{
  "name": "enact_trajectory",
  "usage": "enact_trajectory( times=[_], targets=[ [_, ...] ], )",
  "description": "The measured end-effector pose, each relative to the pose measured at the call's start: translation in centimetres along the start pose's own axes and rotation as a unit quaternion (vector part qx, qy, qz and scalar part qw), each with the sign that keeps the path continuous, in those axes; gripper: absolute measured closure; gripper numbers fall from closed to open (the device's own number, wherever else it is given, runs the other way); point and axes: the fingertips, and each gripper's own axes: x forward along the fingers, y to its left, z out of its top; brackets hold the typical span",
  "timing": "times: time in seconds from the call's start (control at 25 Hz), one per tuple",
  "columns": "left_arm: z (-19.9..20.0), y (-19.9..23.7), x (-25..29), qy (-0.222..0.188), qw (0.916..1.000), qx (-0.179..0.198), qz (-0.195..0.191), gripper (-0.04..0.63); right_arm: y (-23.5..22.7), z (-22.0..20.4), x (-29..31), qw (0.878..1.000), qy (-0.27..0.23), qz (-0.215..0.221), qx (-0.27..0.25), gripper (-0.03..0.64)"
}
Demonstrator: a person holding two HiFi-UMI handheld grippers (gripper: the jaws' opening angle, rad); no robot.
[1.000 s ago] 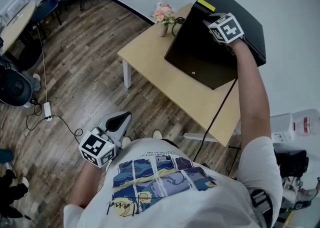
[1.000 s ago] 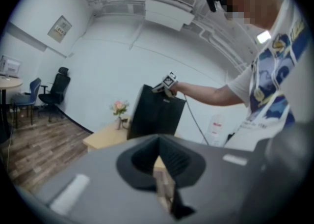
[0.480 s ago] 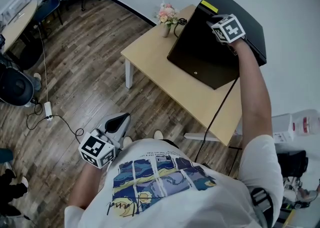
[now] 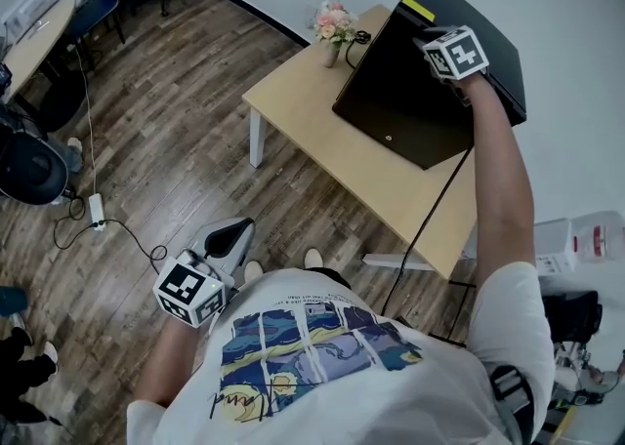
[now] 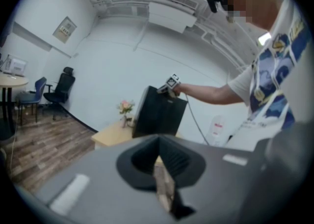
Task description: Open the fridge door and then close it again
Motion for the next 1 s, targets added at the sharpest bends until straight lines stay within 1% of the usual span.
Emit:
enact_trajectory(
  times=[0.08, 0.2, 0.32, 0.48, 0.8, 1.0],
  targets=[
    [-0.2, 0.3, -0.4, 0.001, 1.0000, 0.000, -0.003, 0.587, 1.1, 0.1, -0.8, 1.000, 0.002, 0.015, -0.003, 0.568],
    [-0.3, 0.5, -0.5, 0.003, 0.9999, -0.001, -0.011, 0.587, 2.4, 0.2, -1.4, 1.000, 0.006, 0.010, -0.025, 0.565],
    [-0.3, 0.1, -0.3, 0.005, 0.9996, 0.003, -0.026, 0.586, 2.9, 0.0, -1.9, 1.000, -0.002, 0.013, -0.016, 0.563],
    [-0.3, -0.2, -0.2, 0.008, 0.9991, 0.007, -0.040, 0.588, 3.4, -0.1, -2.5, 1.000, -0.002, 0.006, -0.028, 0.560],
    [-1.1, 0.0, -0.9, 0.014, 0.9983, -0.001, -0.056, 0.588, 5.1, -0.2, -3.7, 0.999, -0.004, 0.010, -0.046, 0.555],
    [-1.5, -0.1, -0.3, 0.023, 0.9969, 0.000, -0.076, 0.588, 6.1, -0.3, -4.6, 0.998, -0.007, 0.015, -0.056, 0.555]
  ],
)
